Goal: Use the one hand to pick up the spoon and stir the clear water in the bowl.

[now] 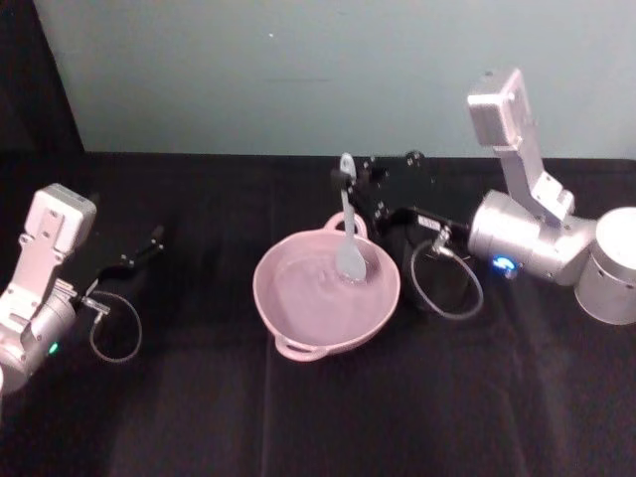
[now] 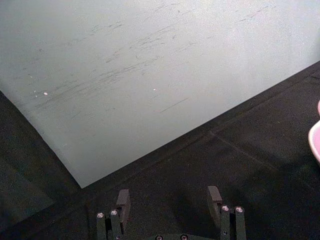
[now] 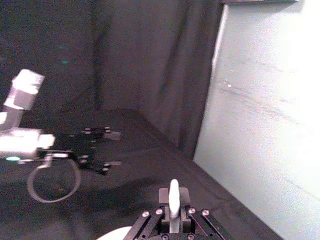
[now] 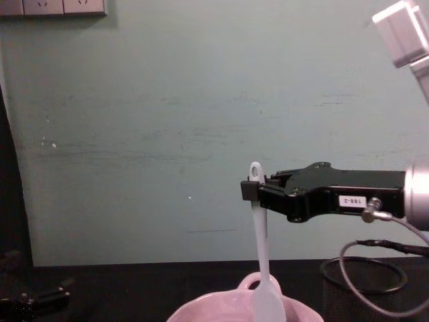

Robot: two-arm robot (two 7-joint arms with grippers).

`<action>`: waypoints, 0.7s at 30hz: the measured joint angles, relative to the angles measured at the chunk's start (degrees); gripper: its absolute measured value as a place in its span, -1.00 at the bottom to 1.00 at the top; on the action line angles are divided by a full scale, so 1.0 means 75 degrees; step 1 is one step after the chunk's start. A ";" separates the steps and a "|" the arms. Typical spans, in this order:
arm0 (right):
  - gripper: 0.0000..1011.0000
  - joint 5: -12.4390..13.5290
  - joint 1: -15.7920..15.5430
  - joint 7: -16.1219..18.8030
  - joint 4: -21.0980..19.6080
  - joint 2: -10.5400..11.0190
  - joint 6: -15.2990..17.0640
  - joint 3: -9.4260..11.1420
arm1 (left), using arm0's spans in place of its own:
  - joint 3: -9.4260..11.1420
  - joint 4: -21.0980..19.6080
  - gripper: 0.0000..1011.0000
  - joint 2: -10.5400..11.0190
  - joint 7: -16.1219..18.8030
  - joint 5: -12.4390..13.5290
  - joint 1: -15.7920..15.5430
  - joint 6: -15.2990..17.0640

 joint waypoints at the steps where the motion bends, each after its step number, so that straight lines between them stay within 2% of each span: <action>1: -0.76 0.0029 -0.0059 0.0037 -0.0102 0.0042 0.0031 0.0020 | 0.0000 0.0000 1.00 0.0000 0.0000 0.0000 0.0000 0.0000; 4: -0.76 0.0213 -0.0248 0.0199 -0.0415 0.0133 0.0155 0.0108 | 0.0000 0.0000 1.00 0.0000 -0.0001 0.0000 0.0000 0.0000; 8: -0.76 0.0499 -0.0364 0.0417 -0.0578 0.0088 0.0369 0.0196 | 0.0000 0.0000 1.00 0.0000 0.0000 0.0000 0.0000 0.0000; 12: -0.76 0.0766 -0.0364 0.0627 -0.0527 -0.0122 0.0619 0.0239 | 0.0000 0.0000 1.00 0.0000 -0.0001 0.0000 0.0000 0.0000; 15: -0.76 0.0841 -0.0261 0.0679 -0.0261 -0.0402 0.0733 0.0217 | 0.0000 0.0000 1.00 0.0000 -0.0001 0.0000 0.0000 0.0000; 18: -0.76 0.0839 -0.0179 0.0675 -0.0031 -0.0587 0.0720 0.0204 | 0.0000 -0.0001 1.00 0.0000 0.0000 0.0000 0.0000 0.0000; 21: -0.76 0.0759 -0.0100 0.0552 0.0318 -0.0865 0.0488 0.0246 | 0.0000 0.0000 1.00 0.0000 0.0000 0.0000 0.0000 0.0000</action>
